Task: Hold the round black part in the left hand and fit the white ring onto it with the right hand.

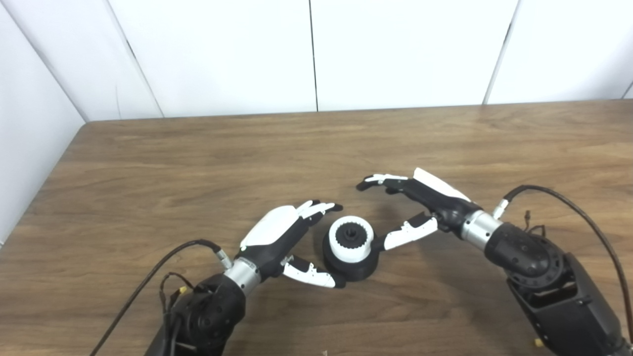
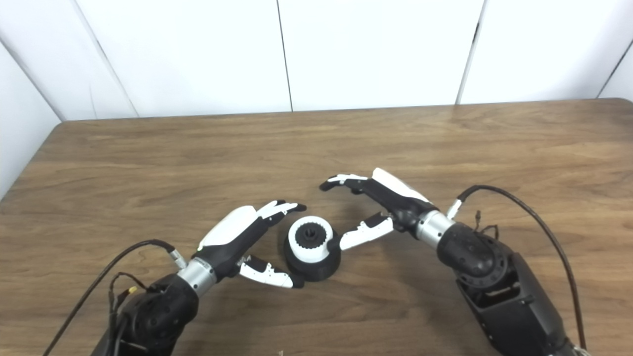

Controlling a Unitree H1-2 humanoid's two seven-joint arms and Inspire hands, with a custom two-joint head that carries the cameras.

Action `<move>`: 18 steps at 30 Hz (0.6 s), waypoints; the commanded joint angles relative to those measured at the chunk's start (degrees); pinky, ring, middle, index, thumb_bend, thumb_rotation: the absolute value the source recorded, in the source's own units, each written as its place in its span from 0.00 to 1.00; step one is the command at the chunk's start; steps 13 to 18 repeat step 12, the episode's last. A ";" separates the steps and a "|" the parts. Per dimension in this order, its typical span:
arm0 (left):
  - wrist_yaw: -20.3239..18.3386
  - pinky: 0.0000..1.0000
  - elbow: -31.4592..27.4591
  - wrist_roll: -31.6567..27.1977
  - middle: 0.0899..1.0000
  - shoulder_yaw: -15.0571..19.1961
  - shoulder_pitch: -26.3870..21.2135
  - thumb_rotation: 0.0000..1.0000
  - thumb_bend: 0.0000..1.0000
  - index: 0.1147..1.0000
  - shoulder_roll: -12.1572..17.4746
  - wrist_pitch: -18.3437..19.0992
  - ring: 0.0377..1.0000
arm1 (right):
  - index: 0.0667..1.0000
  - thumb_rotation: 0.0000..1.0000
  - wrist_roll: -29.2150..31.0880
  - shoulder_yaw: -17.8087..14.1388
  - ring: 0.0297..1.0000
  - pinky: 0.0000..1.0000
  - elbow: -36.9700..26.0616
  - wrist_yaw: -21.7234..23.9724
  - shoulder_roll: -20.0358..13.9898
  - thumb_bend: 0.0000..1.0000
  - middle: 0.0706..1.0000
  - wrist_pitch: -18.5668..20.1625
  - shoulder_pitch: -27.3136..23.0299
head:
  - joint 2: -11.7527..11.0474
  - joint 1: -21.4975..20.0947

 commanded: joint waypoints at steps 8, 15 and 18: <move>-2.21 0.94 -2.83 -2.90 0.97 4.58 1.06 0.38 1.00 0.94 5.91 2.01 1.00 | 0.88 0.50 0.63 -3.36 0.99 0.95 0.19 -0.80 -2.96 1.00 0.94 -1.84 -2.12 | -0.20 -0.56; -1.68 0.95 -3.65 -4.97 0.97 7.15 1.97 0.38 1.00 0.95 7.56 1.90 1.00 | 0.88 0.51 1.50 -5.16 0.99 0.96 0.36 -0.87 -4.11 1.00 0.95 -1.14 -1.42 | -0.29 -0.99; -1.68 0.95 -3.65 -4.97 0.97 7.15 1.97 0.38 1.00 0.95 7.56 1.90 1.00 | 0.88 0.51 1.50 -5.16 0.99 0.96 0.36 -0.87 -4.11 1.00 0.95 -1.14 -1.42 | -0.29 -0.99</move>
